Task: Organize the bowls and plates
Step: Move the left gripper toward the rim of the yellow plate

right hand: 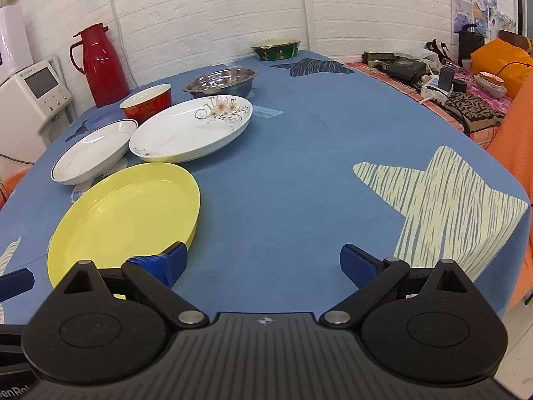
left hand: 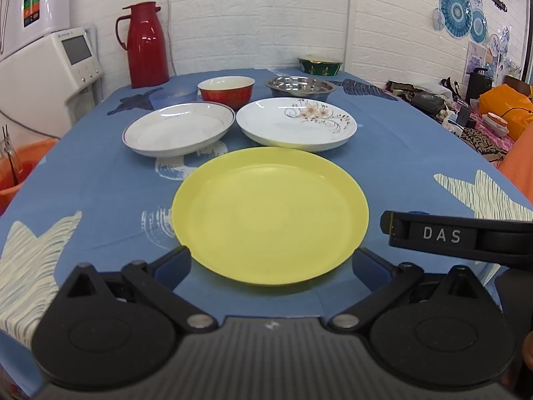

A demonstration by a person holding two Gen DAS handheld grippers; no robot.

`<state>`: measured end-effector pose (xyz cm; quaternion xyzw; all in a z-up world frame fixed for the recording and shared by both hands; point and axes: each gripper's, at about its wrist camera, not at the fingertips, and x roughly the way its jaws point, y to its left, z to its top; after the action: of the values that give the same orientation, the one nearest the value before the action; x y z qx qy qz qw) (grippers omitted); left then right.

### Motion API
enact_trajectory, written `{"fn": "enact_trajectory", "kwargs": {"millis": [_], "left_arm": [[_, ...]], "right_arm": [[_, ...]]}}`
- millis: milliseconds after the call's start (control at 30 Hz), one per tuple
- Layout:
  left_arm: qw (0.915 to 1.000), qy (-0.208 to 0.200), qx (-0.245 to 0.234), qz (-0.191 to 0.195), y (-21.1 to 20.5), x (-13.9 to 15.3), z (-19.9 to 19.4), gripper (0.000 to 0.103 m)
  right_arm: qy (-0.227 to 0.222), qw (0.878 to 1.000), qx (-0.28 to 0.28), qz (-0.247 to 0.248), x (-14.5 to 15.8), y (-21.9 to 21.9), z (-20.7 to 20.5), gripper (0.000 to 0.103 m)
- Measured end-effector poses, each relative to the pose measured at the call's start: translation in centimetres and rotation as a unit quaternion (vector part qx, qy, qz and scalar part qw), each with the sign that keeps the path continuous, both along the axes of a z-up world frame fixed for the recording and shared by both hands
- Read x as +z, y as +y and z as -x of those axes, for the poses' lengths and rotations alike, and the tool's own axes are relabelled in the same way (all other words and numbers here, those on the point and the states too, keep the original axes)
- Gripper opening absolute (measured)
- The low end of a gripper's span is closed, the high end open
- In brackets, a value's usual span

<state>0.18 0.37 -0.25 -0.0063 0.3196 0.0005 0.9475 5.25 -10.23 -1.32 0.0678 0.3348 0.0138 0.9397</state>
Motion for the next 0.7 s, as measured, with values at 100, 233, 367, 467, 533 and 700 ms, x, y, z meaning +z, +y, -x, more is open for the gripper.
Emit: {"fn": "enact_trajectory", "kwargs": {"millis": [100, 233, 367, 467, 533, 700], "left_arm": [[1.0, 0.0, 0.0, 0.0, 0.0, -0.01, 0.0, 0.103], [1.0, 0.001, -0.001, 0.003, 0.14, -0.12, -0.08, 0.103], [1.0, 0.002, -0.002, 0.003, 0.17, -0.13, -0.09, 0.103], [1.0, 0.003, -0.002, 0.004, 0.2, -0.16, -0.13, 0.103], [1.0, 0.004, -0.002, 0.006, 0.29, -0.2, -0.16, 0.103], [1.0, 0.004, -0.003, 0.007, 0.35, -0.25, -0.16, 0.103]], "right_arm": [[0.0, 1.0, 0.0, 0.001, -0.05, 0.04, 0.01, 0.086], [0.004, 1.0, 0.0, 0.002, -0.19, 0.18, -0.06, 0.086], [0.006, 1.0, 0.001, 0.002, -0.24, 0.28, -0.09, 0.086], [0.006, 1.0, 0.001, 0.002, -0.26, 0.29, -0.09, 0.086], [0.007, 1.0, 0.002, 0.002, -0.34, 0.33, -0.11, 0.086], [0.009, 1.0, 0.003, 0.004, -0.41, 0.45, -0.17, 0.086]]}}
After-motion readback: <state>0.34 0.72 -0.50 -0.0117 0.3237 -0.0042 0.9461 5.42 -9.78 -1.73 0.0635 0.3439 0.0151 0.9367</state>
